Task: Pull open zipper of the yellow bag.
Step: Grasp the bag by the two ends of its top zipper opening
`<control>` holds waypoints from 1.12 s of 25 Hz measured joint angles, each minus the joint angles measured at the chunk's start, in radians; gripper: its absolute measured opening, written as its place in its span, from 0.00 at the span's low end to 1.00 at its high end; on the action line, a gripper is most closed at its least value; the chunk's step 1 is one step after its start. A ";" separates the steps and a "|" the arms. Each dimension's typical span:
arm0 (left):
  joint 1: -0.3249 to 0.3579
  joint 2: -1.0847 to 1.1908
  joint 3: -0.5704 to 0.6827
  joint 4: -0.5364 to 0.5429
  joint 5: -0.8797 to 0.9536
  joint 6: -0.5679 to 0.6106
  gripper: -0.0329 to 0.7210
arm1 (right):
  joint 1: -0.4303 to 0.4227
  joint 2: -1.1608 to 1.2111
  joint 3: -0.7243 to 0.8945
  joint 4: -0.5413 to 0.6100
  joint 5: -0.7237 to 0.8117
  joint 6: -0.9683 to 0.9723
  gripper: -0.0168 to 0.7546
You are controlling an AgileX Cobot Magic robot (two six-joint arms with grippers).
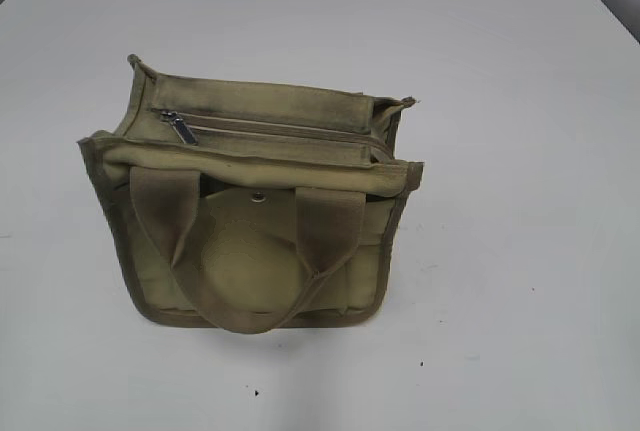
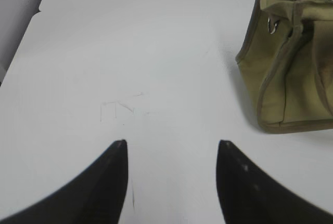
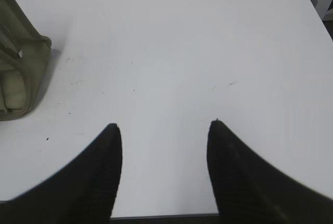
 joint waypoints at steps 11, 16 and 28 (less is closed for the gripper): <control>0.000 0.000 0.000 0.000 0.000 0.000 0.60 | 0.000 0.000 0.000 0.000 0.000 0.000 0.56; 0.000 0.000 0.000 0.000 0.000 0.000 0.60 | 0.000 0.000 0.000 0.000 0.000 0.000 0.56; 0.000 0.000 0.000 0.000 0.000 -0.001 0.60 | 0.000 0.000 0.000 0.004 0.000 0.000 0.56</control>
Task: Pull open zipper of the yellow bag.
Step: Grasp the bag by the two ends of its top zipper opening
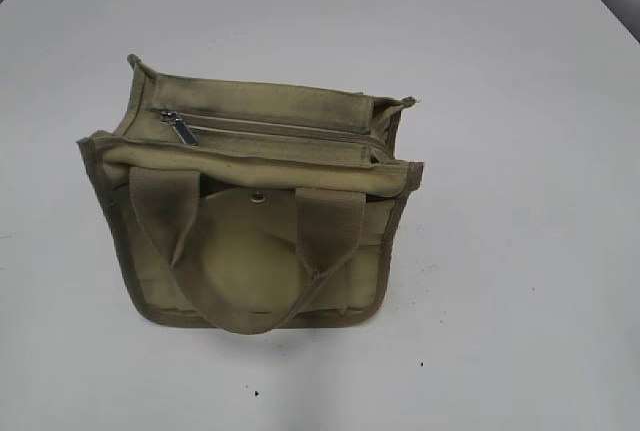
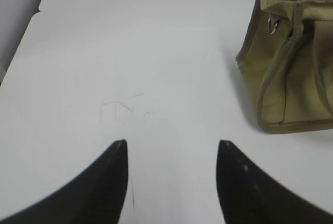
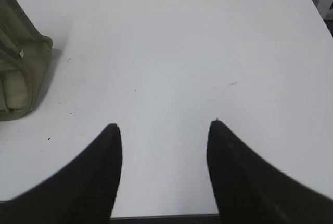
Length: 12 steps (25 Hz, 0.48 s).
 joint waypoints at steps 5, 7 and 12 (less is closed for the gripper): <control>0.000 0.000 0.000 -0.003 0.000 0.000 0.60 | 0.000 0.000 0.000 0.028 -0.001 0.000 0.56; -0.002 0.012 -0.001 -0.024 -0.003 0.000 0.60 | 0.000 0.006 0.000 0.033 -0.001 -0.008 0.56; -0.003 0.128 -0.026 -0.124 -0.163 0.000 0.54 | 0.000 0.183 -0.019 0.067 -0.102 -0.109 0.56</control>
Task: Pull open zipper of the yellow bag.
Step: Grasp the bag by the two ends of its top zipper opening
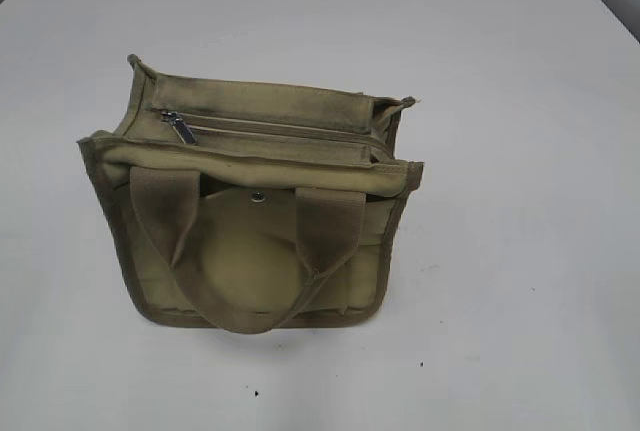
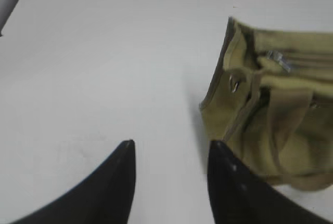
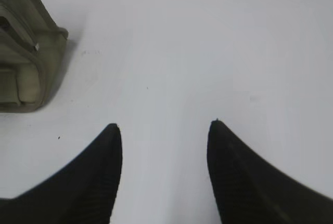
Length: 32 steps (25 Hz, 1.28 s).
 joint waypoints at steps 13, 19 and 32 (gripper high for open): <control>0.000 0.677 -0.123 -0.556 -0.219 0.114 0.44 | 0.202 0.632 -0.180 0.142 -0.279 -0.244 0.56; 0.000 1.029 -0.297 -0.693 -0.077 0.139 0.44 | 0.327 0.930 -0.371 0.227 -0.286 -0.390 0.56; -0.128 1.434 -0.650 -0.676 0.102 0.134 0.44 | 0.537 1.376 -0.745 0.246 -0.382 -0.491 0.56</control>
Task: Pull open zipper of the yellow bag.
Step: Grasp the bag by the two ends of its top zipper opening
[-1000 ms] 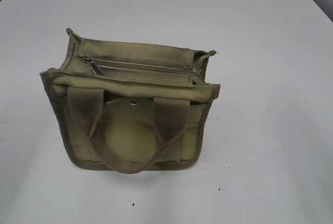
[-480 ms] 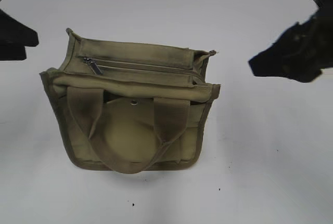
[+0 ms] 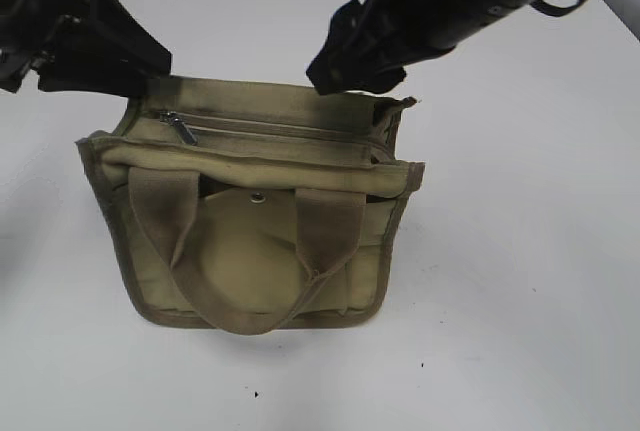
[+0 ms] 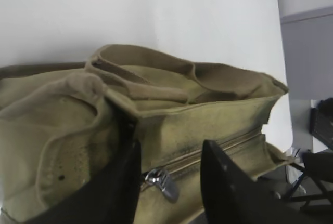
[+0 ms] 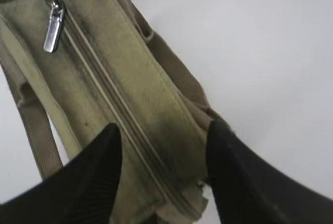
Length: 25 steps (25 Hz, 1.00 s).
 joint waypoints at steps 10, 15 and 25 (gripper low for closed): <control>-0.071 0.086 -0.102 0.120 0.010 -0.061 0.44 | 0.016 0.097 -0.088 -0.001 -0.004 -0.017 0.56; -0.072 0.071 -0.196 0.238 0.075 -0.139 0.44 | 0.017 0.097 -0.089 -0.002 -0.003 -0.024 0.56; -0.102 0.136 -0.230 0.302 0.137 -0.185 0.44 | 0.017 0.097 -0.089 -0.003 -0.003 -0.024 0.56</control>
